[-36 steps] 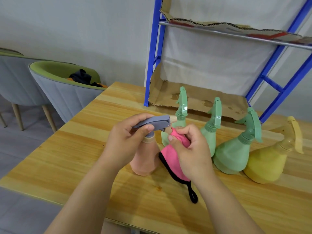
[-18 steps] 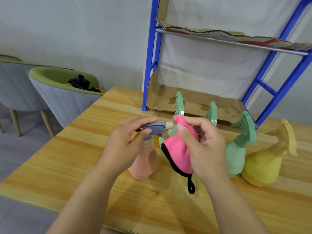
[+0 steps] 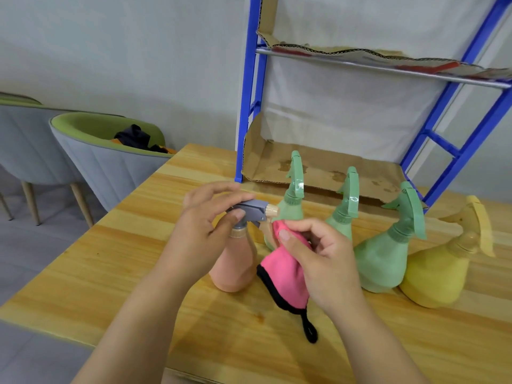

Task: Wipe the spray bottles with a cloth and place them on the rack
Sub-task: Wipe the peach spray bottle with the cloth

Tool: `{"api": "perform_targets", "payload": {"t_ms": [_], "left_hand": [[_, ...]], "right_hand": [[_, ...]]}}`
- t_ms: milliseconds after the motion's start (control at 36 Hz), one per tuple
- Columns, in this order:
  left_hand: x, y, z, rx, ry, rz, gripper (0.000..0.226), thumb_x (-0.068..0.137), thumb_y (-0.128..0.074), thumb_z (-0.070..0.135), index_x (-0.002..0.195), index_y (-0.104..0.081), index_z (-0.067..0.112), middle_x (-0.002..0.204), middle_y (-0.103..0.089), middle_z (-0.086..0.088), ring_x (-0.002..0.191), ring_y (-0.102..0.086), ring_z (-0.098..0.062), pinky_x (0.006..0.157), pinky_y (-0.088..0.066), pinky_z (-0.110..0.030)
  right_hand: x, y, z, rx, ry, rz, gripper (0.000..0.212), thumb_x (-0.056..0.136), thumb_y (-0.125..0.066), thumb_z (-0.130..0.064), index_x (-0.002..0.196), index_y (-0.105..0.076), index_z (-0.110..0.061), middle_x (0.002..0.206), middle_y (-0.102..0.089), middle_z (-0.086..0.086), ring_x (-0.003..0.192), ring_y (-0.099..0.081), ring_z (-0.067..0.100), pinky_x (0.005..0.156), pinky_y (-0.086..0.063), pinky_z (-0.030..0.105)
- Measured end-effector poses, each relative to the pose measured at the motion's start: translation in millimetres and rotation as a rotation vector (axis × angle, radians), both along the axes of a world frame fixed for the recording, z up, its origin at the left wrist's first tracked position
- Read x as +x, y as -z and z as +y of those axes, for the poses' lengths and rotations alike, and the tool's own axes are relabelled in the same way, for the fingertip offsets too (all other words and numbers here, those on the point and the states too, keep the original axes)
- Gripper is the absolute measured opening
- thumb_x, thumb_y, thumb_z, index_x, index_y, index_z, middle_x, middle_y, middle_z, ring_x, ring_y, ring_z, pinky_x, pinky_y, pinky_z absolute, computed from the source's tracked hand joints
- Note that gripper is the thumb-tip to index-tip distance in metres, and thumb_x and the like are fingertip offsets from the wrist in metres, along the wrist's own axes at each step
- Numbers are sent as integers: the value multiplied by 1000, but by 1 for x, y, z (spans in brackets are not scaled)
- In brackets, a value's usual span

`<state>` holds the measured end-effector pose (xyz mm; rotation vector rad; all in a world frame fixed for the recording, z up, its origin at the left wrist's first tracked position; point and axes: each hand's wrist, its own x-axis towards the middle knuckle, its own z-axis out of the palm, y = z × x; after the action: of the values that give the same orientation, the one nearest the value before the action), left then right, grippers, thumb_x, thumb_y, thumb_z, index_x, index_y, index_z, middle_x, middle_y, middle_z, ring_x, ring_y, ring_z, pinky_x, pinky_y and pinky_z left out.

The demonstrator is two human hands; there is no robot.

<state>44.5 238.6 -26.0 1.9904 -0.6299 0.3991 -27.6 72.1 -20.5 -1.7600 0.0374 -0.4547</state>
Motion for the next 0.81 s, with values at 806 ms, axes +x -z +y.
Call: {"api": "perform_targets", "payload": {"t_ms": [806], "left_hand": [[-21,-10,2,-289,155,198,33,80,-63,28,112,-65,36,112,-68,21,103,-62,2,84,-49,-17]], "right_hand": [[-5,0,0,261,4,-21,30,76,-68,11,80,-71,-18,74,-71,-8,74,-64,6,73,-52,25]]}}
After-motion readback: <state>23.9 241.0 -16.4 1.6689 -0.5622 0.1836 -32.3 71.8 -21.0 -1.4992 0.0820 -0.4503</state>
